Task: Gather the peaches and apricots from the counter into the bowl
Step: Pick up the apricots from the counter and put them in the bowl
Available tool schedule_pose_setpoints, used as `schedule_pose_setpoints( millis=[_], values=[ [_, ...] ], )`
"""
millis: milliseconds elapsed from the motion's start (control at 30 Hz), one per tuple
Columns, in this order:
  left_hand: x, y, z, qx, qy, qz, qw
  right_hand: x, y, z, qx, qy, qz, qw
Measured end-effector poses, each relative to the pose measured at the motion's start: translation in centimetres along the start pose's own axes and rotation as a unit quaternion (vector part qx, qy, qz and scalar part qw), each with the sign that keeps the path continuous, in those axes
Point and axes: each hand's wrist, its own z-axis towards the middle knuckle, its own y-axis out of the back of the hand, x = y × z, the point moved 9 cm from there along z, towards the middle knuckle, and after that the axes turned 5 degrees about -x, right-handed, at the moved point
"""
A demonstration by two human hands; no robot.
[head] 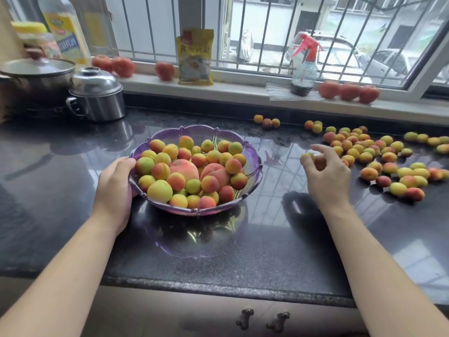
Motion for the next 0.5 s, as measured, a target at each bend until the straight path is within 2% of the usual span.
schedule_pose_setpoints(
  millis=[133, 267, 333, 433, 500],
  values=[
    [-0.1, -0.1, -0.1, 0.002, 0.001, -0.002, 1.0, 1.6, -1.0, -0.9, 0.03, 0.018, 0.055, 0.998],
    [-0.3, -0.1, 0.0, 0.006, 0.001, 0.003, 1.0, 2.2, -1.8, -0.9, 0.059, -0.038, 0.141, 0.988],
    [-0.4, -0.1, 0.0, 0.008, 0.003, 0.014, 1.0, 4.0, -1.7, -0.6, 0.085, -0.04, 0.186, 0.978],
    [-0.5, 0.0, 0.0, 0.011, -0.005, 0.019, 1.0, 8.7, -2.0, -1.2, 0.201, -0.027, 0.244, 0.948],
    [-0.5, 0.0, 0.0, 0.018, -0.001, 0.02, 1.0, 11.7, -2.4, -2.4, 0.296, 0.001, 0.212, 0.931]
  ],
)
